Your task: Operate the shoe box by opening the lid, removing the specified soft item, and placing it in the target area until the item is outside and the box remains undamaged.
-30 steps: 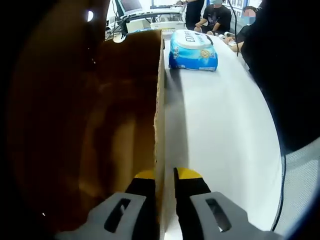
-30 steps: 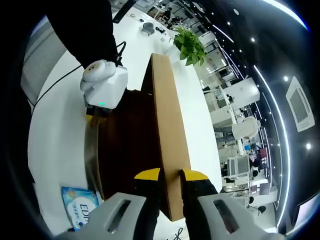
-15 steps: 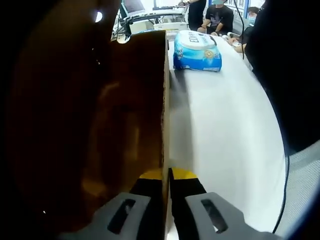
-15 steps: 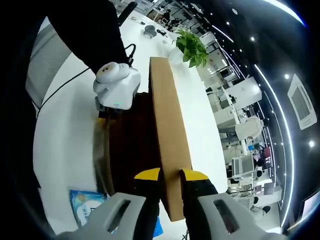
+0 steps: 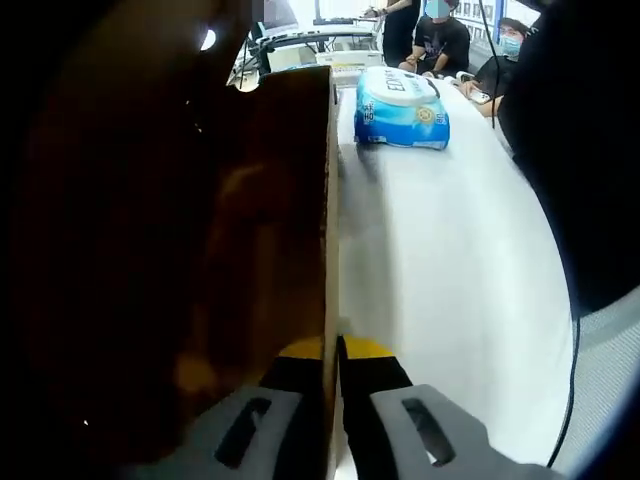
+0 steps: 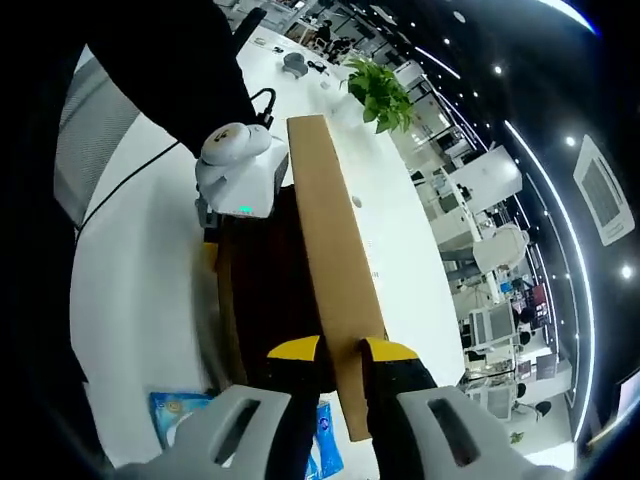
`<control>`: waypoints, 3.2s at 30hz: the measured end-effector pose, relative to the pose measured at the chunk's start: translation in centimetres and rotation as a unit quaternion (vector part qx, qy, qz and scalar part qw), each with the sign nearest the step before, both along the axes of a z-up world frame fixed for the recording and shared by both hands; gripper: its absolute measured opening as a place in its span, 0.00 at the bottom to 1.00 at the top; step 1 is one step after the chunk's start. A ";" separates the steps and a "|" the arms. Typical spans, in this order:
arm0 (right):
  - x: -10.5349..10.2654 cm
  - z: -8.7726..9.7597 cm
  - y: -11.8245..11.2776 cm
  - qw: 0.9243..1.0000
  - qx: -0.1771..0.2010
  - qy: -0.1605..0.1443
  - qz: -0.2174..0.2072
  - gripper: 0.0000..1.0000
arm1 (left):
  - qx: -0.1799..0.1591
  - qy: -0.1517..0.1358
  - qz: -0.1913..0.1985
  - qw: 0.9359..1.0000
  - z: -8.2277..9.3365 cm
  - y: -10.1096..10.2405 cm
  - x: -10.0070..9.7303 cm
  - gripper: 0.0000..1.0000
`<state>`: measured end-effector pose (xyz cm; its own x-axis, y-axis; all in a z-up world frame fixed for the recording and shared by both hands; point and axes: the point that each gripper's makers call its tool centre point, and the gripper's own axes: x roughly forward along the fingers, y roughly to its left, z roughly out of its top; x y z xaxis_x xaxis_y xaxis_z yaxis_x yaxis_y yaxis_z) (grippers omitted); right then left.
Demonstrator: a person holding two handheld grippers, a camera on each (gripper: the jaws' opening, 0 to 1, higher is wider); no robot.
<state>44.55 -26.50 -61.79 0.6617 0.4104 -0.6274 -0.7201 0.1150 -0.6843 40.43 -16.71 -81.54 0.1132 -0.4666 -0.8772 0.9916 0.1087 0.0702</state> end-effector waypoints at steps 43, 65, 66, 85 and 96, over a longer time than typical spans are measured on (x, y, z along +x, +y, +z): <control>1.2 -1.2 0.0 0.999 0.008 0.046 0.018 0.28 | -0.049 -0.084 0.074 0.992 10.4 0.8 -2.2 0.35; 1.5 -1.3 0.2 0.998 0.029 0.050 0.023 0.28 | 0.031 -0.221 0.071 0.972 19.7 3.4 2.8 0.55; 1.5 -1.2 0.3 0.998 0.029 0.049 0.023 0.28 | 0.036 -0.221 0.065 0.972 19.5 3.4 3.0 0.55; 1.6 -1.3 0.4 0.998 0.027 0.055 0.020 0.28 | 0.087 -0.225 0.020 0.970 15.9 3.1 4.9 0.49; 1.1 -1.6 0.2 0.998 0.018 0.061 0.022 0.28 | 0.101 -0.238 -0.006 0.966 15.8 3.0 5.1 0.37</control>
<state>45.61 -26.28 -63.40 0.5629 0.4607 -0.6862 -0.8023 0.1052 -0.5875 45.53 -13.69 -65.75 0.5209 -0.2962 -0.8006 0.8434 0.0335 0.5363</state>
